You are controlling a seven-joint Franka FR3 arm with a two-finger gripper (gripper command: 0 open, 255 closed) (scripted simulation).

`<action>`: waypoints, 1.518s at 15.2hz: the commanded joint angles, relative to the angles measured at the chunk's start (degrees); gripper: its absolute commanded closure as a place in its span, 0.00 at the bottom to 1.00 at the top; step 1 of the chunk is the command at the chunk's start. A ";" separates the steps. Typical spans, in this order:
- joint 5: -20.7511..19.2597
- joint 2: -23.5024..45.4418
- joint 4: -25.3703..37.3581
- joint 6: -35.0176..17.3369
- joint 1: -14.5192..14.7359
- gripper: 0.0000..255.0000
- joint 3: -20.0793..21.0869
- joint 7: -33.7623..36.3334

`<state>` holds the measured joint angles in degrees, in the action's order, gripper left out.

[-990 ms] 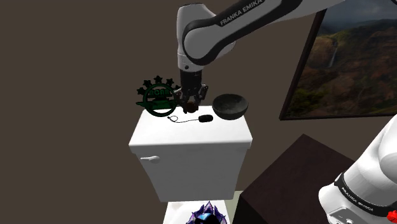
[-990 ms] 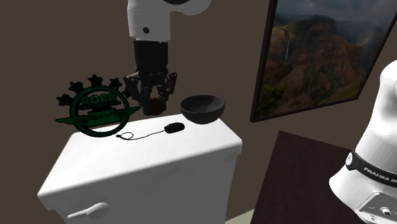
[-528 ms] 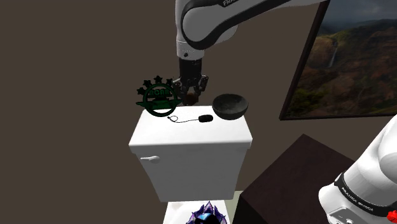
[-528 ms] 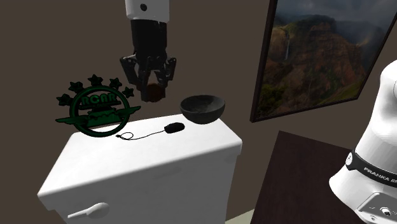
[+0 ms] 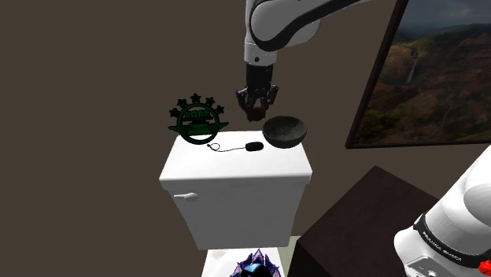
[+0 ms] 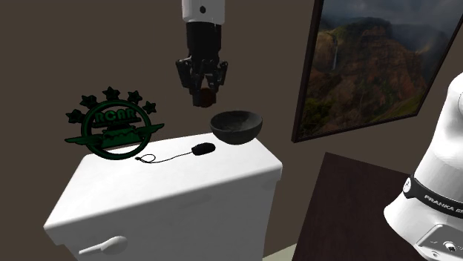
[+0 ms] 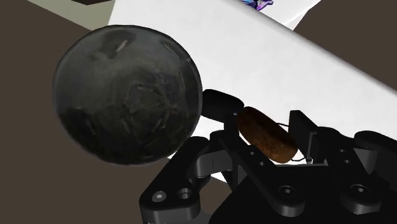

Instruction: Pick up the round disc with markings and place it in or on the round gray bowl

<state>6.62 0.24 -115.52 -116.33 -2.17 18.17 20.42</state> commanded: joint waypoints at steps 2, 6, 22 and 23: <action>0.89 -2.65 -2.77 0.26 -2.08 1.00 -2.13 -4.70; 1.35 -5.11 -5.54 0.53 -4.67 1.00 -5.15 -10.55; 1.27 -2.07 -12.48 -9.03 -5.92 1.00 -6.59 -14.31; 1.27 -2.06 -12.48 -9.03 -5.92 1.00 -6.59 -14.31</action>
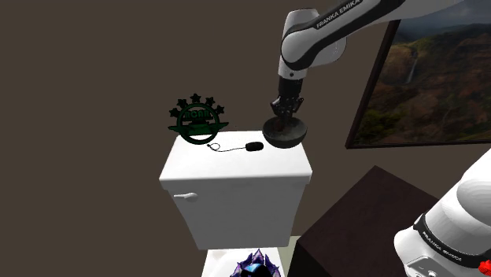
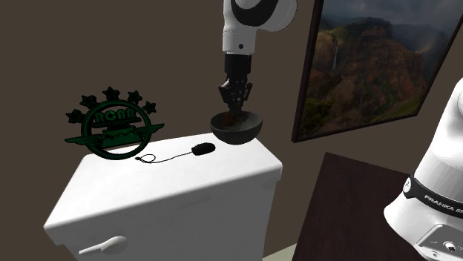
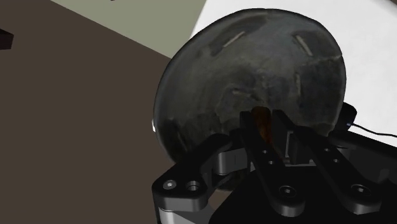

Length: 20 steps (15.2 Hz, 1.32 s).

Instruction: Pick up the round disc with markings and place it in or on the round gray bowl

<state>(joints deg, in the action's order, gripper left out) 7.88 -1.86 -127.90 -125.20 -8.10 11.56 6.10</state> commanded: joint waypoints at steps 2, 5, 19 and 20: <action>0.00 0.04 -0.09 -0.16 0.02 1.00 0.02 0.01; 0.00 0.04 -0.09 -0.16 0.02 1.00 0.02 0.01; 0.04 -3.02 4.13 7.15 -0.40 0.00 -0.51 -0.14; 0.04 -3.02 4.13 7.15 -0.41 0.00 -0.51 -0.14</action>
<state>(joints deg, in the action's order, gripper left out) 7.92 -4.82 -123.85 -118.14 -8.49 11.07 5.96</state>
